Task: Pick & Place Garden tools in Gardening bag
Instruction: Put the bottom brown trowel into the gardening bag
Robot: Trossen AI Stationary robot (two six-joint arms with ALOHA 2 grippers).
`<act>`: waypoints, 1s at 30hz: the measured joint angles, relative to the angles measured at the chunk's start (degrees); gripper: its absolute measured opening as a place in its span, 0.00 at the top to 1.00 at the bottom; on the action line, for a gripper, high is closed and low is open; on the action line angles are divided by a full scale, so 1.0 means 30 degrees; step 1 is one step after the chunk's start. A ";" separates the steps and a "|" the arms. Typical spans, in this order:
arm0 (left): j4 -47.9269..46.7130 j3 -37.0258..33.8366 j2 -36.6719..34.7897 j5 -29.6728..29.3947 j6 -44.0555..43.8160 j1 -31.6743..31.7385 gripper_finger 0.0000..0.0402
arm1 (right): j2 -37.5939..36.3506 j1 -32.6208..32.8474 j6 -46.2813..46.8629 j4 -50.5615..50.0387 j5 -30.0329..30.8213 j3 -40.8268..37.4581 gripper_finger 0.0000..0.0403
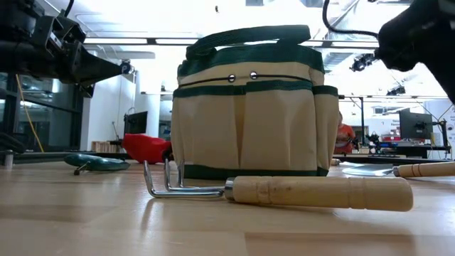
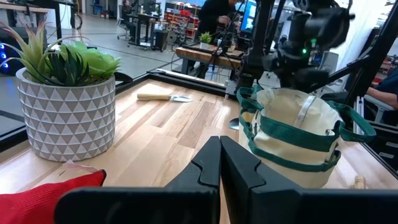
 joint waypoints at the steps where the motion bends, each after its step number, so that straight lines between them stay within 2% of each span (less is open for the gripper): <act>1: -0.0001 0.0000 0.0004 -0.0001 0.0003 -0.0006 1.00 | 0.0328 0.0005 -0.0258 -0.0016 0.0015 0.0000 0.47; 10: 0.0000 0.0000 0.0000 -0.0001 -0.0003 -0.0006 1.00 | 0.2585 -0.0007 -0.2548 -0.0009 0.1612 0.0000 0.47; 18: 0.0000 0.0000 -0.0002 0.0006 0.0004 -0.0001 1.00 | 0.4252 -0.0003 -0.4365 -0.0053 0.1576 0.0000 0.47; 30: 0.0000 0.0000 0.0003 0.0006 -0.0004 0.0000 1.00 | 0.5752 -0.0003 -0.4979 -0.0220 0.1764 -0.0069 0.47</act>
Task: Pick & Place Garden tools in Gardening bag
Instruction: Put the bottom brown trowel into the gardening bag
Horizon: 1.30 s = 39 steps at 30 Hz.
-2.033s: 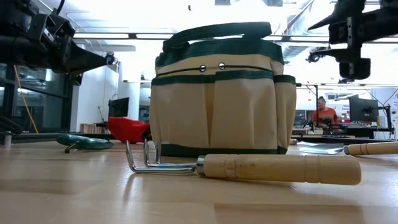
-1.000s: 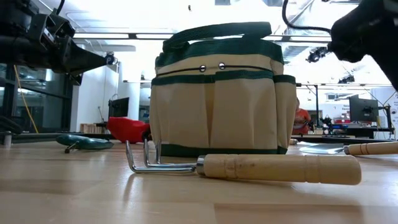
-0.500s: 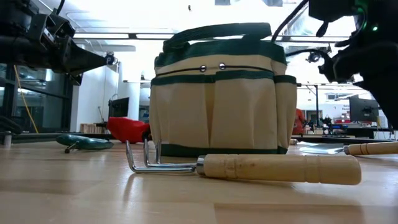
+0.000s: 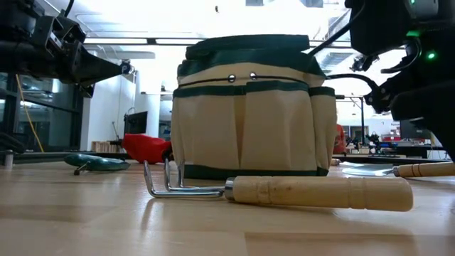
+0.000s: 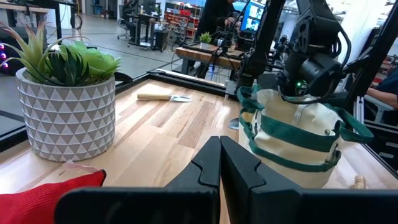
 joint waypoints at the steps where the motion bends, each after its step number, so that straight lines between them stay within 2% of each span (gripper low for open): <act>1: 0.0000 0.0000 -0.0006 -0.0001 0.0006 -0.0007 1.00 | -0.0006 0.0000 0.0000 -0.0019 0.0021 -0.0097 0.47; 6: 0.0000 0.0000 -0.0001 0.0000 0.0001 -0.0002 1.00 | -0.0022 0.0069 -0.0002 -0.0006 -0.0458 -0.0745 0.47; 20: -0.0003 0.0000 -0.0004 -0.0003 0.0007 0.0000 1.00 | -0.0329 0.0874 -0.0208 0.1022 0.0192 -0.0885 0.47; 29: 0.0000 0.0000 -0.0002 -0.0002 0.0005 -0.0002 1.00 | -0.2621 0.1051 0.1226 -0.0379 0.1711 -0.0885 0.47; 34: -0.0007 0.0000 -0.0006 0.0000 0.0001 -0.0007 1.00 | -0.2981 0.2358 0.2242 -0.1057 0.1538 -0.0885 0.47; 39: 0.0000 0.0000 0.0000 -0.0006 0.0006 0.0000 1.00 | -0.2987 0.3697 0.4524 -0.0816 0.2013 -0.0885 0.47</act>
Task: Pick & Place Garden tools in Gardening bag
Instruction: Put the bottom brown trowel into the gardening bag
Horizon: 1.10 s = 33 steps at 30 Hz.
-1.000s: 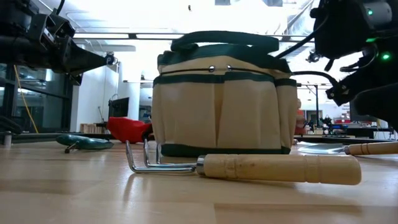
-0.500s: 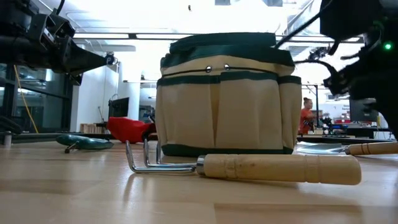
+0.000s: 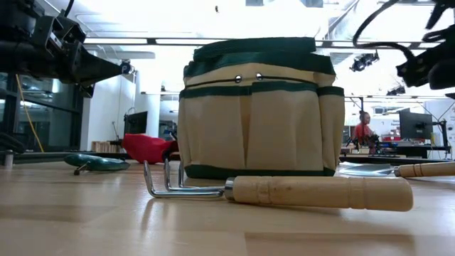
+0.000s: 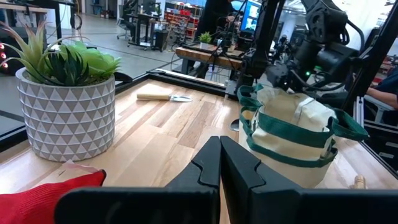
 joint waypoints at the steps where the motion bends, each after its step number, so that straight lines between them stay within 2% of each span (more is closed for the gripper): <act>1: 0.0000 0.0000 -0.0004 -0.0001 -0.0006 0.0000 1.00 | 0.0000 0.0192 0.0337 -0.0024 0.0152 0.0000 0.47; 7: 0.0000 0.0000 0.0000 0.0006 0.0000 0.0000 1.00 | 0.0000 0.0513 0.0509 0.0130 0.0836 -0.0040 0.47; 14: -0.0001 0.0000 -0.0003 0.0006 -0.0003 -0.0006 1.00 | 0.0000 0.0429 0.0876 0.2593 0.0687 -0.1597 0.47; 22: 0.0000 0.0000 -0.0005 0.0004 -0.0004 -0.0004 1.00 | 0.0000 0.0308 0.1023 0.2742 0.1307 -0.1770 0.47; 30: 0.0000 0.0000 0.0000 0.0002 -0.0006 -0.0006 1.00 | 0.0000 -0.0948 -0.1286 0.2936 0.1833 -0.1770 0.47; 33: 0.0000 0.0000 -0.0006 0.0000 0.0001 0.0000 1.00 | 0.0000 -0.1461 -0.2413 0.2951 0.1699 -0.1778 0.50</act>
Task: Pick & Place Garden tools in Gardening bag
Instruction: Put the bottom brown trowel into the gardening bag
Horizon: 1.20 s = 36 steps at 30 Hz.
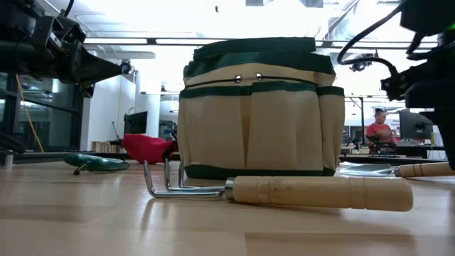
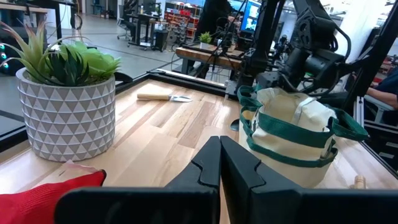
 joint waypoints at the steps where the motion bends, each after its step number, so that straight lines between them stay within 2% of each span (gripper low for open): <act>1: 0.0000 0.0000 0.0006 0.0006 -0.0007 0.0000 1.00 | 0.0000 -0.0123 -0.0228 0.0123 -0.0040 -0.0074 0.52; 13: 0.0000 0.0000 0.0000 0.0005 -0.0001 -0.0005 1.00 | 0.0000 -0.0509 -0.0960 0.0908 -0.1808 -0.1012 0.73; 18: -0.0001 0.0000 -0.0001 0.0006 -0.0006 -0.0006 1.00 | 0.0000 -0.0509 -0.0967 0.0916 -0.2901 -0.1012 0.85; 26: 0.0000 0.0000 -0.0001 0.0006 -0.0007 -0.0005 1.00 | -0.1541 -0.0502 0.0490 0.0812 -0.3605 -0.1012 0.85; 36: 0.0000 0.0000 0.0005 0.0006 -0.0006 -0.0006 1.00 | -0.7377 -0.0502 0.5711 0.0872 -0.3472 -0.1012 0.85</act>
